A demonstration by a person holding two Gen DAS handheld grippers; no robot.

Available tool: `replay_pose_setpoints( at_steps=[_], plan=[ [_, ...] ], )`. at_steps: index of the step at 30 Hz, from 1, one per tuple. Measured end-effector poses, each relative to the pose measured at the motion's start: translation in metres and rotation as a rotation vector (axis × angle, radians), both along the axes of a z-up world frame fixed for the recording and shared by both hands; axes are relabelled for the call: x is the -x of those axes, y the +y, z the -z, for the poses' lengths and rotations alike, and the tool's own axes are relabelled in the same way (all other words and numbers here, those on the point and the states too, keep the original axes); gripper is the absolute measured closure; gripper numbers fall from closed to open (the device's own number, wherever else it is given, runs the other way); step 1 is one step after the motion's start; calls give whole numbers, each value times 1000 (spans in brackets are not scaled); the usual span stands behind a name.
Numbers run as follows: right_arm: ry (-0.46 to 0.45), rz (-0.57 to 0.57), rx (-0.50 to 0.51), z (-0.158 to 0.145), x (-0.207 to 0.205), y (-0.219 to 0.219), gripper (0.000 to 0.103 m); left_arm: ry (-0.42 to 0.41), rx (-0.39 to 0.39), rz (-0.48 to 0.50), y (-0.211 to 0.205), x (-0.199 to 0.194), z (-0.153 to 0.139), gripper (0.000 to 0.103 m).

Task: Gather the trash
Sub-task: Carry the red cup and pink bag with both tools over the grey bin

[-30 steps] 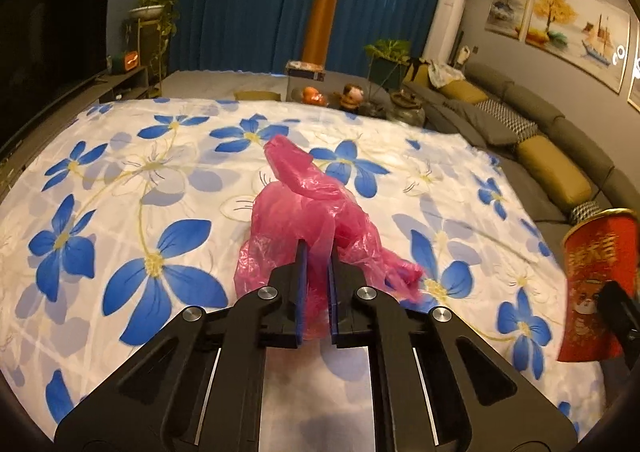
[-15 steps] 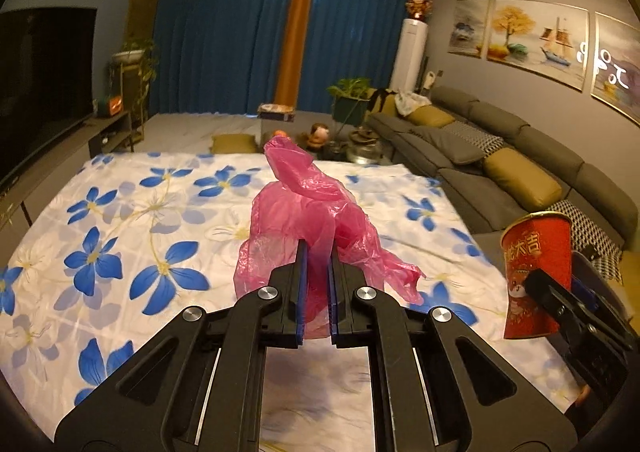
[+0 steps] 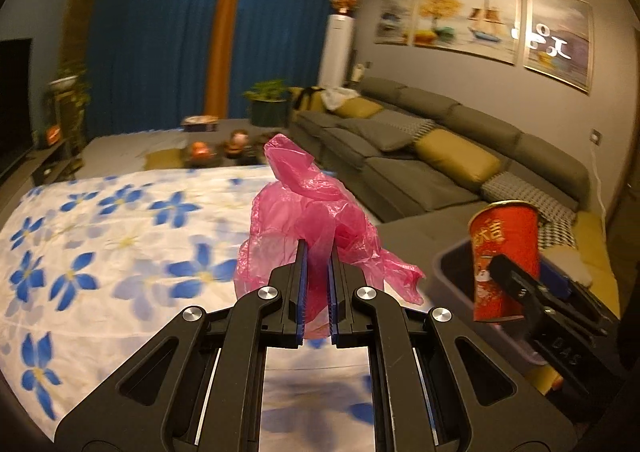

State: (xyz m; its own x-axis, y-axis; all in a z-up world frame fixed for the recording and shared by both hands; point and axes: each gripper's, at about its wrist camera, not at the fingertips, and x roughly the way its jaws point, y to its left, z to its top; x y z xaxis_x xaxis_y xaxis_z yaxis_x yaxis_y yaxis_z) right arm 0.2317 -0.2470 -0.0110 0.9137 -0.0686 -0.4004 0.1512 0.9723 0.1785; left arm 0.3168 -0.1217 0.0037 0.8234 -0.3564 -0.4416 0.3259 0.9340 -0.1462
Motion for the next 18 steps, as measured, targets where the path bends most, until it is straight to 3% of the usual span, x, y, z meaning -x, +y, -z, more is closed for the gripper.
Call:
replay_pose_setpoints(
  at_steps=[11,18],
  plan=[
    [31,193,29,22,25,-79,42,17,-22,211,-117,-5,12,95],
    [49,232,29,36,34,-111,40,61,-31,306,-161,-13,32,95]
  ],
)
